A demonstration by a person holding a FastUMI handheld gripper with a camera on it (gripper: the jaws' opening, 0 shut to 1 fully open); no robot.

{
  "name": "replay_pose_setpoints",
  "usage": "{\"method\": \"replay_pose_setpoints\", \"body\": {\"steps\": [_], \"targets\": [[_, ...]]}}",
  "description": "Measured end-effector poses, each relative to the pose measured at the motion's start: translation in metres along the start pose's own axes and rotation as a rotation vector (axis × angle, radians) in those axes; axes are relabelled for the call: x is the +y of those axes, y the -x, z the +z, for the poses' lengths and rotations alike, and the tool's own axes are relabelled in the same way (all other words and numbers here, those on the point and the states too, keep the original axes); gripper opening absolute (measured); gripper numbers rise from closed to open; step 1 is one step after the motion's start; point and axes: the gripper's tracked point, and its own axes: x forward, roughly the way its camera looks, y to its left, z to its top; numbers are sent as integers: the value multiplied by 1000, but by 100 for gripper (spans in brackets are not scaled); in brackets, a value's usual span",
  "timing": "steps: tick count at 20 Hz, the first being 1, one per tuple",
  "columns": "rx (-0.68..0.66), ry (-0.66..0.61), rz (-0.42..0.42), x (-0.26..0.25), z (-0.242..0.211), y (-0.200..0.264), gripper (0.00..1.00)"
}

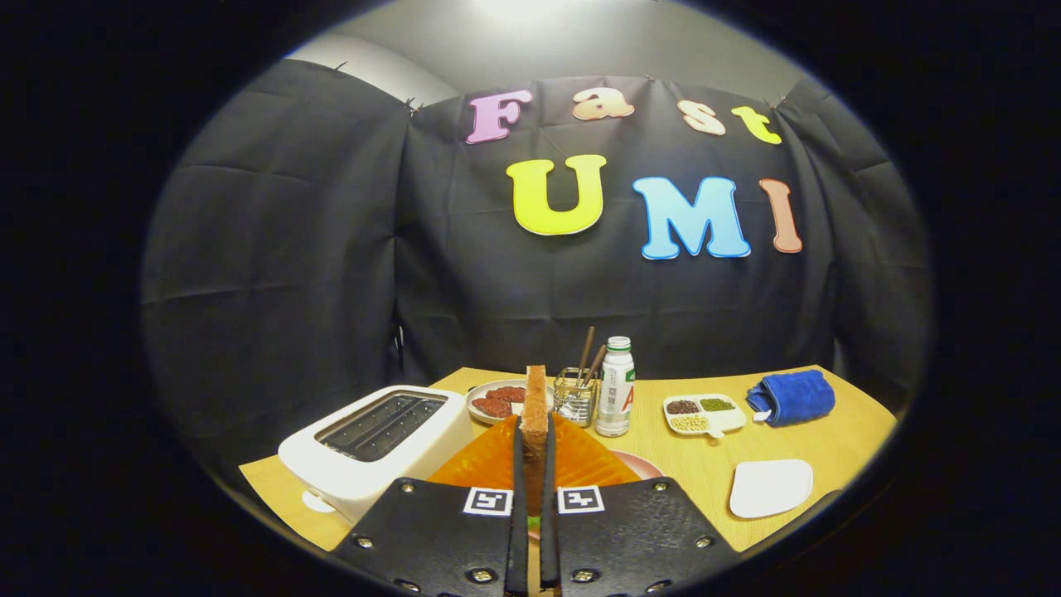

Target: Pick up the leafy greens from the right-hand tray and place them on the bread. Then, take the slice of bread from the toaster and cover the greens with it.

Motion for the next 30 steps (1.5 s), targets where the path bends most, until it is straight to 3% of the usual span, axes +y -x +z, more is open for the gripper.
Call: {"method": "replay_pose_setpoints", "body": {"steps": [6, 22, 30], "targets": [[31, -10, -48, -16, -18, -8, 6], [95, -133, 17, 10, -56, -40, 6], [129, -119, -17, -18, -76, -56, 6]]}}
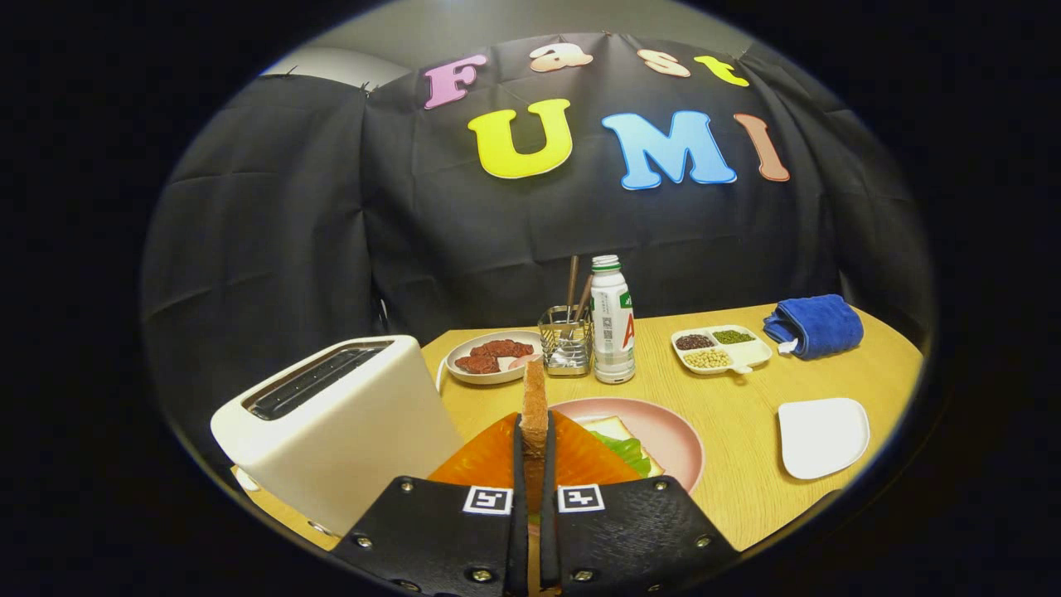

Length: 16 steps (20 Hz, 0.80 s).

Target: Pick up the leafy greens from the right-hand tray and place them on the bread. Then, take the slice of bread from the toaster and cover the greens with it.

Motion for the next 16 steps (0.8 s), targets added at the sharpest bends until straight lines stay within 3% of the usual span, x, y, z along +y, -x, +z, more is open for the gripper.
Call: {"method": "replay_pose_setpoints", "body": {"steps": [6, 12, 16], "targets": [[5, 79, -64, -21, -4, -4, 6], [70, 27, -96, -53, -16, -11, 17], [84, 61, -123, -66, -19, -12, 26]]}}
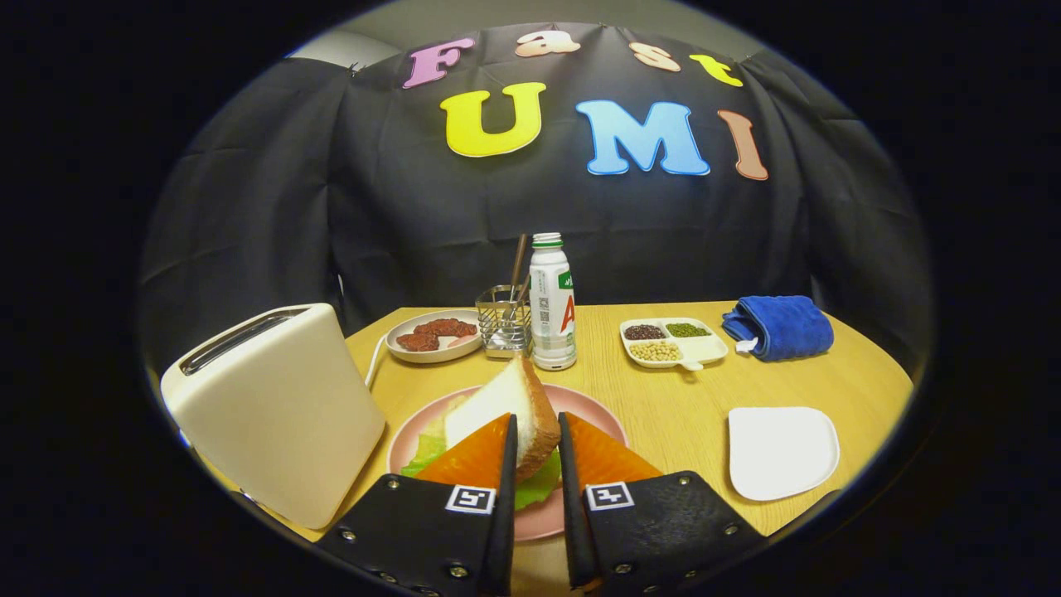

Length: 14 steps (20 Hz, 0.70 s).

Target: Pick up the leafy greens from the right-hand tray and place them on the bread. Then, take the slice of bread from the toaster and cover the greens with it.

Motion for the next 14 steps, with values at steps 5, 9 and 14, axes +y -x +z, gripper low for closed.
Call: {"method": "replay_pose_setpoints", "body": {"steps": [5, 9, 14], "targets": [[25, 70, -69, -19, -5, -4, 38], [-30, 50, -66, -31, 10, 5, 58], [-114, 16, -53, -52, 36, 20, 69]]}}
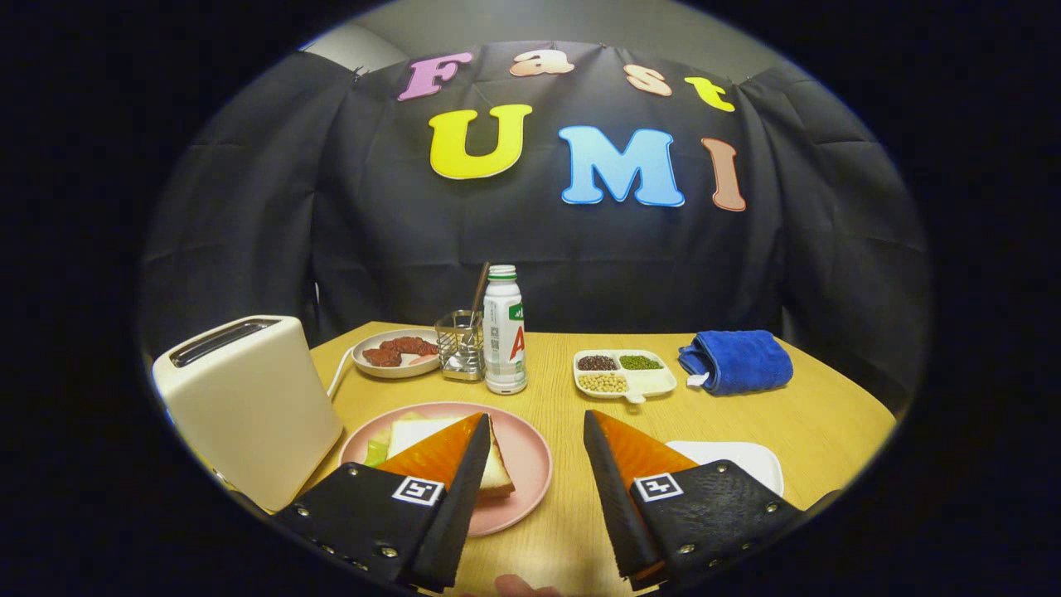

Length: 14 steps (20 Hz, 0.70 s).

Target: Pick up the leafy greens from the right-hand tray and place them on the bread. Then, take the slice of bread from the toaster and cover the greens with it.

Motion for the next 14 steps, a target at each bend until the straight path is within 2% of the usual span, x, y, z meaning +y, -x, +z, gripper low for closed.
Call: {"method": "replay_pose_setpoints", "body": {"steps": [14], "targets": [[-143, -19, -35, -102, 54, 35, 69]]}}
